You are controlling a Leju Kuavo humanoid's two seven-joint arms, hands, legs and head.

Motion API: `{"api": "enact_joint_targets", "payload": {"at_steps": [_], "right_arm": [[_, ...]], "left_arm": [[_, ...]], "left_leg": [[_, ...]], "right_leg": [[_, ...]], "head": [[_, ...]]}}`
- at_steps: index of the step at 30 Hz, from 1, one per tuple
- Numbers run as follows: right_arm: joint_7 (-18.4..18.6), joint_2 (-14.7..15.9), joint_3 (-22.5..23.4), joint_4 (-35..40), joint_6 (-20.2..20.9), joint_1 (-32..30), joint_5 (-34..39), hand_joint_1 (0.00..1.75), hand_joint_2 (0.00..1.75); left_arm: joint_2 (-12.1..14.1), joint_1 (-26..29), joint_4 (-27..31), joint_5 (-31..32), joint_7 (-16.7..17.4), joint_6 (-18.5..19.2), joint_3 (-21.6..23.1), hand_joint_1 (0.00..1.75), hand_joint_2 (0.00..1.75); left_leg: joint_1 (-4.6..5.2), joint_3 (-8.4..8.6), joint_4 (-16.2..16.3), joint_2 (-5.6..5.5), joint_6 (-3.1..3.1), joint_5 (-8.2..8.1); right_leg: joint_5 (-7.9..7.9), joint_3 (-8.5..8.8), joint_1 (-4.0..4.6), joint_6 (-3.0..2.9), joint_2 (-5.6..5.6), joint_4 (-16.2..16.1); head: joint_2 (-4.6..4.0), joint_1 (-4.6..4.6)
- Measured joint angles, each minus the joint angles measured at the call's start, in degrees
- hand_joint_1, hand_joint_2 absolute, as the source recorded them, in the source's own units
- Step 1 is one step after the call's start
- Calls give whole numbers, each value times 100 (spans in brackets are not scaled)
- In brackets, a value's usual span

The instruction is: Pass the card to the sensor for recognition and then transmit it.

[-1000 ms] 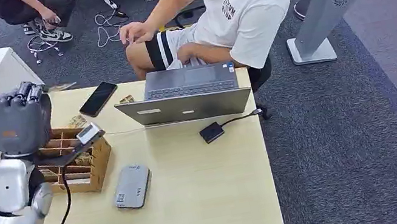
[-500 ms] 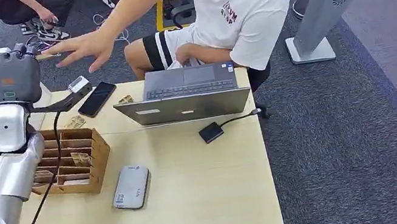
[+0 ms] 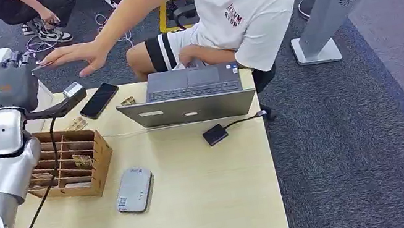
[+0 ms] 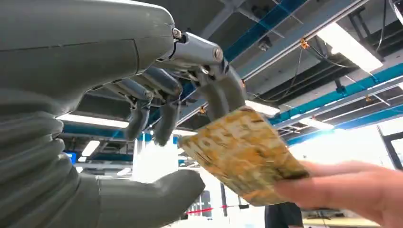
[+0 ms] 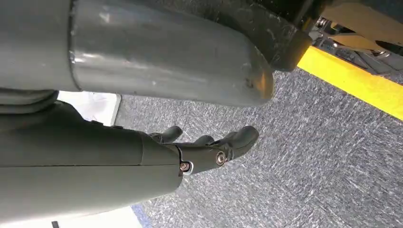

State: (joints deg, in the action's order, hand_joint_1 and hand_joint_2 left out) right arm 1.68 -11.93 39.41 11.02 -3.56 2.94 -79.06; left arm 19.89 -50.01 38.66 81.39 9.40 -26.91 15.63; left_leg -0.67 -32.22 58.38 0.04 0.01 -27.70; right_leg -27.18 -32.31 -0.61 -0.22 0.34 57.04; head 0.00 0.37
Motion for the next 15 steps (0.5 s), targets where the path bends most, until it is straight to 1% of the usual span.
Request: {"api": "enact_joint_targets", "payload": {"at_steps": [10, 13, 14, 15], "right_arm": [[-4, 7, -2, 0, -4, -1, 0, 0, 0], [4, 9, 0, 0, -7, -2, 54, 0, 0], [4, 9, 0, 0, -11, -3, 116, 0, 0], [2, 9, 0, 0, -32, -7, 181, 0, 0]], "left_arm": [[-13, 17, 9, -149, -83, -39, 0, 0, 175], [0, 161, 218, -455, -294, -150, -2, 0, 175], [26, 290, 403, -663, -418, -223, -4, 0, 175], [72, 545, 774, -973, -585, -331, -37, 0, 175]], "left_leg": [[1, 0, 0, 0, 0, 0], [0, 0, 0, 0, 0, 0], [1, -3, -1, 1, 0, -1], [2, 0, -2, 9, -1, -3]], "right_leg": [[0, 0, -1, 0, 0, -1], [0, 0, 0, 0, 1, 0], [0, 3, -1, 0, 1, 1], [0, 2, -3, 0, 10, 1]], "head": [[0, 2], [0, 0], [0, 2], [0, 5]]}}
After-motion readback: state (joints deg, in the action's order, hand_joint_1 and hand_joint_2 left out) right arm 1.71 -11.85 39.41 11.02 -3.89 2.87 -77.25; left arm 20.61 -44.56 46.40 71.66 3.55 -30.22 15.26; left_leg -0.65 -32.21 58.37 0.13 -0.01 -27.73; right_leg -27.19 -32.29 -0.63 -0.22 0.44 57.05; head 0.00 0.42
